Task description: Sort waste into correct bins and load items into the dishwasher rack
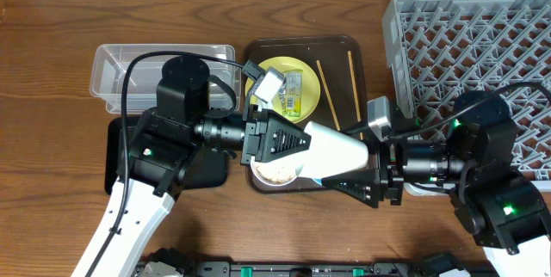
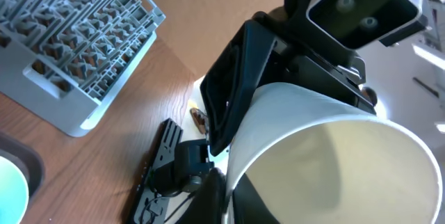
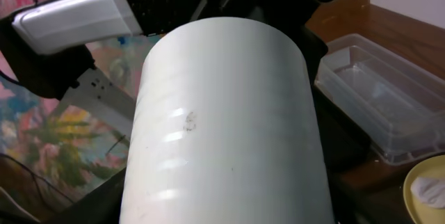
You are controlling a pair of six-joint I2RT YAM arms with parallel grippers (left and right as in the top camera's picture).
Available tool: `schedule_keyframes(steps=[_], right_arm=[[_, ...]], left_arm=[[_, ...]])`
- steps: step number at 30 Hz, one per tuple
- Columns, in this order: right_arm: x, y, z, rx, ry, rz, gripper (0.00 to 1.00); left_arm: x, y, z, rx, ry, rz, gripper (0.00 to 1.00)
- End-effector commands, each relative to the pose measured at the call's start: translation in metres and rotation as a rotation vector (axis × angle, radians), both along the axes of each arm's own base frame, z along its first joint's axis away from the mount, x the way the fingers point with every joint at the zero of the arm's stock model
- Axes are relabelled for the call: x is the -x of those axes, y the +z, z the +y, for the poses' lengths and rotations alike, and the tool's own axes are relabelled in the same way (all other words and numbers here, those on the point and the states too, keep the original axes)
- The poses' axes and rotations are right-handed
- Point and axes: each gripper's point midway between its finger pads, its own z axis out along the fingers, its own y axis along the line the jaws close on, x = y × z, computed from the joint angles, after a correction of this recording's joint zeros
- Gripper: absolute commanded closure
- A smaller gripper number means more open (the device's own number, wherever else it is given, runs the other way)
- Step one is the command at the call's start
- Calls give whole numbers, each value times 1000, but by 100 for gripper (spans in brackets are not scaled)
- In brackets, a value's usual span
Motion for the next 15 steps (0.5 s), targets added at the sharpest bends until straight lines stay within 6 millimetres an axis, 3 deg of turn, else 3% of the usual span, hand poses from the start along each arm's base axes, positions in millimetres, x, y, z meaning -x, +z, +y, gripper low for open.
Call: schedule_keyframes(steps=[1,2,3,6,9,12,15], right_arm=[[6,9,-2,-13,-2,-1,40],[6,10,-3,-15,-11,3,43],[5,11,-7,-15,-31,13,45],[-6,8,-23,3,-164,55,46],[-21,-6,-48,60,-361,124,45],[-40,-39,-92,175,-680,252,41],[-48,-77,-152,302,-1056,425,41]], left_arm=[[9,12,1,23,-34,-25,66],[9,12,1,23,-34,-25,57],[9,12,1,23,-34,-25,54],[9,12,1,23,-34,-26,48],[9,12,1,23,-33,-26,46],[9,12,1,23,-34,-26,45],[9,12,1,23,-34,-26,45]])
